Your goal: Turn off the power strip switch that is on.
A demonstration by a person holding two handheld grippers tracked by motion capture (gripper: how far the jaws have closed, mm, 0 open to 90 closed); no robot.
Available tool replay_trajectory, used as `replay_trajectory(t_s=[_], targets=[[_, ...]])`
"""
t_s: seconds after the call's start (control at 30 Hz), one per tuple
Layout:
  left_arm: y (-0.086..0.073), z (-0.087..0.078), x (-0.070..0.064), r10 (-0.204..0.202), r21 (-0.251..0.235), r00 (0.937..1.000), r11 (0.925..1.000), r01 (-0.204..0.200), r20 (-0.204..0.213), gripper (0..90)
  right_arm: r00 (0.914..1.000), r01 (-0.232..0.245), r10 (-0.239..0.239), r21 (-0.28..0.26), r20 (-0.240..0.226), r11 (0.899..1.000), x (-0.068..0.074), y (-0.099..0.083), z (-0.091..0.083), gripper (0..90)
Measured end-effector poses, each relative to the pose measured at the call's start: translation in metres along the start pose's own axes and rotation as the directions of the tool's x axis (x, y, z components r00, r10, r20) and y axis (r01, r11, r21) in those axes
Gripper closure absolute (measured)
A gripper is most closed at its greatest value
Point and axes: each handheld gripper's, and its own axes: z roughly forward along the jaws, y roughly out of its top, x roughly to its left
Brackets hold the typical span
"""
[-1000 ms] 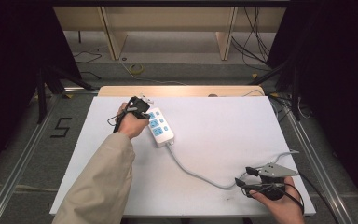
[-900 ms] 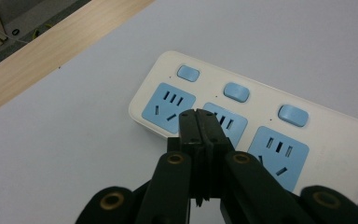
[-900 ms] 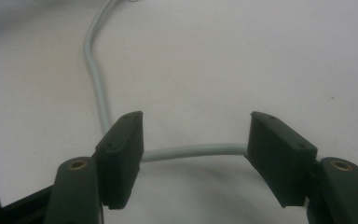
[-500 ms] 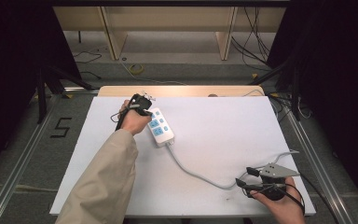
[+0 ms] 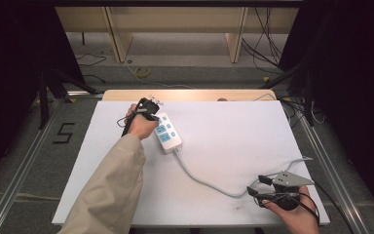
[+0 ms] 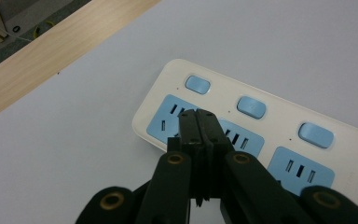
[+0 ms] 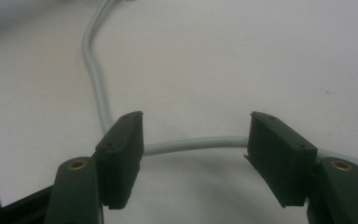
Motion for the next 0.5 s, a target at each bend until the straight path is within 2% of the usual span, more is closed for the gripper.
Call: replay_trajectory(t_s=[0.43, 0.47, 0.5], targets=[[0.013, 0.002, -0.004, 0.026, -0.006, 0.9996, 0.9996, -0.026, 0.006, 90.0, 1.0000, -0.001, 0.001, 0.000, -0.002, 1.000, 0.000, 0.000, 0.000, 36.7], [0.014, 0.002, -0.002, 0.009, -0.017, 0.9999, 0.9998, -0.009, 0.010, 90.0, 1.0000, 0.000, 0.000, 0.000, -0.002, 1.000, 0.000, 0.000, 0.000, 36.7], [0.014, 0.002, -0.002, 0.009, -0.017, 0.9999, 0.9998, -0.009, 0.010, 90.0, 1.0000, -0.001, 0.001, 0.000, -0.002, 1.000, 0.000, 0.000, 0.000, 36.7]])
